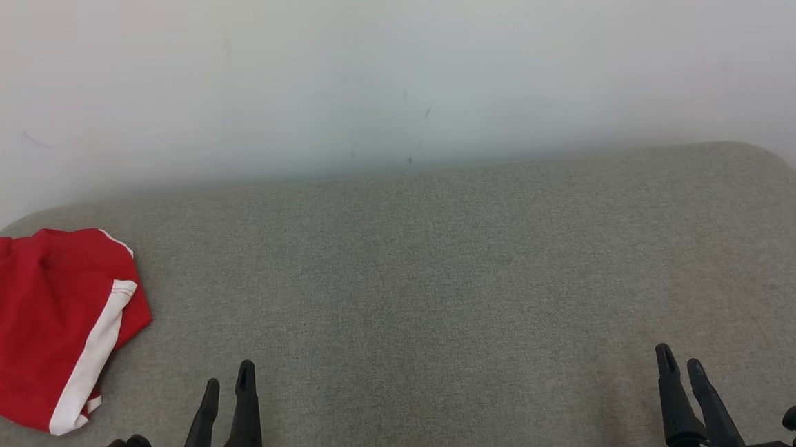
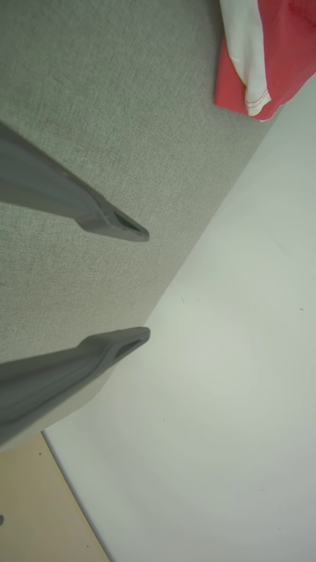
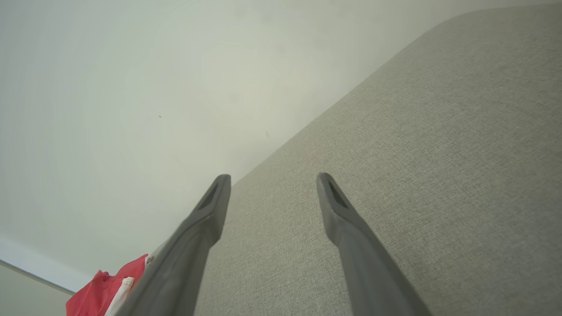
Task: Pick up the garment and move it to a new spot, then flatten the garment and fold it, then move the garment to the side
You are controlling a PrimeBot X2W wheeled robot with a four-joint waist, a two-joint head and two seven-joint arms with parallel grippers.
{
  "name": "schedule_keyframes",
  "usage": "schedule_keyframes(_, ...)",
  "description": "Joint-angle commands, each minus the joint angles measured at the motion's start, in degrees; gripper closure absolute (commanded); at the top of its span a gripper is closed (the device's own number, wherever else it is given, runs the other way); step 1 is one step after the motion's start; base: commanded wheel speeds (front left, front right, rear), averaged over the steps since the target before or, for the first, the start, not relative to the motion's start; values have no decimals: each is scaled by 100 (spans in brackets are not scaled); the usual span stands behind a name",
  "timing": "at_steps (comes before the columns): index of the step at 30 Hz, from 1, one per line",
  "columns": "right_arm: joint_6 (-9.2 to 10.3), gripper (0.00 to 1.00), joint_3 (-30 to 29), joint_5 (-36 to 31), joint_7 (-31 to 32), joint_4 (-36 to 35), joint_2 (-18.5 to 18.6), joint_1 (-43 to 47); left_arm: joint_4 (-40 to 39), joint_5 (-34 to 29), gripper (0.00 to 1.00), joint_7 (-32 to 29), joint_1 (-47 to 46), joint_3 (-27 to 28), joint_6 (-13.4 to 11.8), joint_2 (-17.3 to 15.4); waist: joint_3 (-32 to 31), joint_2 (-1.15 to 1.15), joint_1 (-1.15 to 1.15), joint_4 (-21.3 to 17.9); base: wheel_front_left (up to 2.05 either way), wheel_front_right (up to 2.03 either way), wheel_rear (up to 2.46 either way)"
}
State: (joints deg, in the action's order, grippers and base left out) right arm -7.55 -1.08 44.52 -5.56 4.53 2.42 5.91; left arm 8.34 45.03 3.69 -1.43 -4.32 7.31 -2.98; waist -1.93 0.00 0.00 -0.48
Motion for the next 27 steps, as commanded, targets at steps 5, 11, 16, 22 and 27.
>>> schedule_keyframes(5,5,0,135,-538,-127,-130,39,-43,-181,-608,0,159,-23,-109,-31,-57,-16,0,0,7,0,0,0)
schedule_keyframes(11,6,0,214,-1017,-218,-157,41,-9,-239,-1054,0,268,8,-238,-71,-101,-47,0,0,10,0,0,0)
schedule_keyframes(16,6,0,216,-1339,-289,-228,44,9,-289,-1396,0,359,25,-331,-125,-134,-67,0,0,4,0,0,0)
schedule_keyframes(22,7,0,235,-1699,-377,-307,45,8,-329,-1772,0,458,46,-426,-170,-179,-87,0,0,-3,0,0,0)
schedule_keyframes(27,7,0,240,-1976,-438,-329,47,33,-332,-2095,0,537,65,-532,-200,-216,-107,0,0,-3,0,0,0)
